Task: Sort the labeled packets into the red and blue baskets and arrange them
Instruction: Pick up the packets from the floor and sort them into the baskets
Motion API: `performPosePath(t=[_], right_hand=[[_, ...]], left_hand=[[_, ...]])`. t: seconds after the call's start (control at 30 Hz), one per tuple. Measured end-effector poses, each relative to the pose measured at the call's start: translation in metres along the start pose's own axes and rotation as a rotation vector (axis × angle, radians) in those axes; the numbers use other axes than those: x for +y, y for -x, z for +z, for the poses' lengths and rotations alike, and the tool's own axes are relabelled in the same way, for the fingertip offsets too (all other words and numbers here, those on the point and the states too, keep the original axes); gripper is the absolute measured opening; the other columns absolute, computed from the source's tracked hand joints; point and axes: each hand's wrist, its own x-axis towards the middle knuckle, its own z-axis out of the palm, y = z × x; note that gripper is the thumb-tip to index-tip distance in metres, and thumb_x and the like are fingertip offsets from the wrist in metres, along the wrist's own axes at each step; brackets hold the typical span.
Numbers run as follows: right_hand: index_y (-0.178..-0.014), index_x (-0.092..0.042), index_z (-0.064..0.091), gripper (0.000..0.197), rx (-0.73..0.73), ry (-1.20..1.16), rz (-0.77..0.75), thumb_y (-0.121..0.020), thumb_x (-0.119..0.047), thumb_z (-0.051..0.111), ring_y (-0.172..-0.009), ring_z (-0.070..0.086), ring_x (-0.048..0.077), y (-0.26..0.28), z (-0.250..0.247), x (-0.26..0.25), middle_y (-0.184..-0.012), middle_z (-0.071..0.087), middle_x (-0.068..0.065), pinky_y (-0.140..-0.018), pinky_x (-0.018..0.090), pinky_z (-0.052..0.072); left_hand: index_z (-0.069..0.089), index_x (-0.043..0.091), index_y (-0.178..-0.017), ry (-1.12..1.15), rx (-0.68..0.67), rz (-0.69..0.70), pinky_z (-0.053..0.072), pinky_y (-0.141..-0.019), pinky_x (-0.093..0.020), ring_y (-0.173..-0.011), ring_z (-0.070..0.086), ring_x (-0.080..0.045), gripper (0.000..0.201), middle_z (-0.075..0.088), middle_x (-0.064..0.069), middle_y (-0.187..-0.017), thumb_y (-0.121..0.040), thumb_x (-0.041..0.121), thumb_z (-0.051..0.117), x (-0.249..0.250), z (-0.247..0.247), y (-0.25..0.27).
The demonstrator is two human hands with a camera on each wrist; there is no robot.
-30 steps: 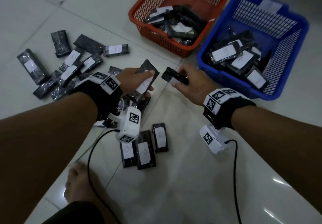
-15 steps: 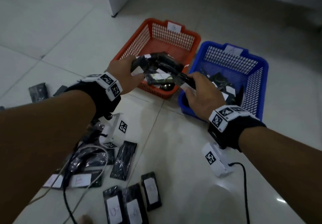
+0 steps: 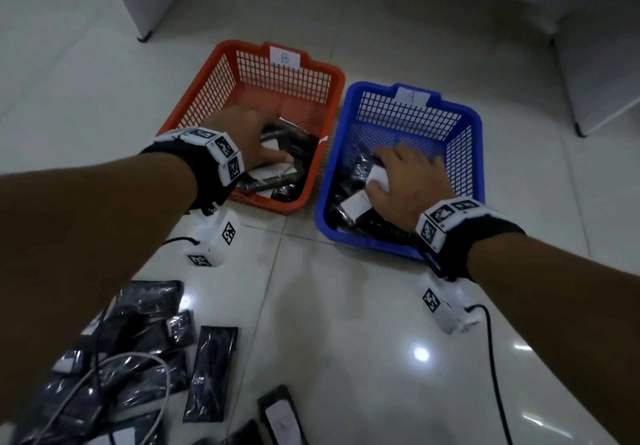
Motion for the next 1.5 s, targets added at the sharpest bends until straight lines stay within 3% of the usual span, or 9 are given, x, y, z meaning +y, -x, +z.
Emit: performPosePath(t=[0.1, 0.23, 0.47, 0.6, 0.73, 0.87, 1.07, 1.23, 1.5], right_hand=[[-0.138, -0.016, 0.043, 0.056, 0.099, 0.019, -0.004, -0.089, -0.042, 0.039, -0.121, 0.046, 0.030, -0.002, 0.002, -0.008, -0.134, 0.049, 0.007, -0.097, 0.047, 0.032], [-0.129, -0.017, 0.055, 0.049, 0.167, -0.051, -0.143, -0.088, -0.040, 0.040, -0.113, 0.051, 0.030, 0.014, 0.005, -0.031, -0.124, 0.056, 0.006, -0.094, 0.047, 0.036], [-0.113, -0.016, 0.064, 0.037, 0.053, -0.153, -0.495, -0.087, -0.038, 0.049, -0.098, 0.060, 0.030, 0.081, 0.031, -0.089, -0.109, 0.063, 0.005, -0.079, 0.041, 0.045], [-0.115, -0.021, 0.058, 0.036, -0.345, -0.115, -0.552, -0.092, -0.047, 0.049, -0.103, 0.059, 0.026, 0.130, 0.053, -0.117, -0.115, 0.061, 0.001, -0.080, 0.035, 0.044], [-0.115, -0.017, 0.055, 0.048, -0.541, -0.011, -0.536, -0.089, -0.058, 0.052, -0.100, 0.060, 0.030, 0.162, 0.074, -0.128, -0.115, 0.060, 0.008, -0.080, 0.035, 0.046], [-0.110, -0.016, 0.050, 0.058, -0.628, 0.022, -0.494, -0.081, -0.066, 0.059, -0.097, 0.058, 0.029, 0.177, 0.093, -0.133, -0.110, 0.058, 0.007, -0.071, 0.032, 0.038], [-0.113, -0.015, 0.045, 0.056, -0.682, -0.113, -0.349, -0.077, -0.046, 0.074, -0.093, 0.057, 0.028, 0.189, 0.113, -0.143, -0.109, 0.056, 0.007, -0.072, 0.031, 0.041], [-0.097, -0.013, 0.055, 0.027, -0.682, -0.313, -0.278, -0.084, -0.034, 0.067, -0.088, 0.056, 0.024, 0.185, 0.118, -0.136, -0.103, 0.050, 0.006, -0.065, 0.026, 0.037], [-0.112, -0.021, 0.050, 0.027, -0.365, -0.507, -0.254, -0.092, -0.037, 0.057, -0.091, 0.058, 0.028, 0.137, 0.060, -0.109, -0.101, 0.062, 0.005, -0.071, 0.035, 0.045]], left_hand=[[0.059, 0.021, -0.115, -0.093, 0.205, 0.063, 0.044, -0.089, -0.045, -0.106, 0.054, -0.032, 0.053, 0.063, -0.011, -0.113, -0.076, 0.057, 0.067, 0.000, 0.005, 0.009], [0.063, 0.016, -0.113, -0.097, 0.312, 0.077, 0.037, -0.091, -0.046, -0.110, 0.052, -0.035, 0.045, 0.061, -0.013, -0.115, -0.079, 0.045, 0.067, 0.010, 0.003, 0.045], [0.064, 0.016, -0.102, -0.072, 0.164, -0.024, 0.042, -0.082, -0.042, -0.101, 0.055, -0.032, 0.034, 0.062, -0.010, -0.107, -0.085, 0.044, 0.056, 0.029, 0.032, 0.188], [0.065, 0.019, -0.091, 0.033, -0.185, -0.333, 0.050, -0.070, -0.037, -0.086, 0.062, -0.031, 0.030, 0.064, -0.007, -0.092, -0.084, 0.048, 0.060, 0.053, 0.050, 0.276], [0.061, 0.021, -0.103, 0.043, -0.469, -0.638, 0.052, -0.082, -0.039, -0.098, 0.062, -0.032, 0.041, 0.065, -0.006, -0.103, -0.083, 0.057, 0.058, 0.076, 0.073, 0.340], [0.045, 0.011, -0.131, 0.117, -0.504, -0.920, 0.049, -0.080, -0.034, -0.103, 0.060, -0.033, 0.070, 0.061, -0.013, -0.115, -0.082, 0.058, 0.060, 0.092, 0.102, 0.373], [0.039, 0.000, -0.129, 0.359, -0.453, -1.160, 0.045, -0.074, -0.031, -0.106, 0.059, -0.032, 0.078, 0.058, -0.015, -0.117, -0.075, 0.040, 0.078, 0.096, 0.119, 0.371], [0.061, 0.016, -0.077, 0.455, -0.295, -1.059, 0.036, -0.053, -0.019, -0.076, 0.062, -0.020, 0.017, 0.062, -0.002, -0.075, -0.081, 0.029, 0.071, 0.096, 0.114, 0.357], [0.049, 0.014, -0.105, 0.563, 0.123, -0.636, 0.041, -0.057, -0.031, -0.064, 0.058, -0.026, 0.019, 0.061, -0.005, -0.073, -0.091, 0.022, 0.059, 0.094, 0.072, 0.279]])
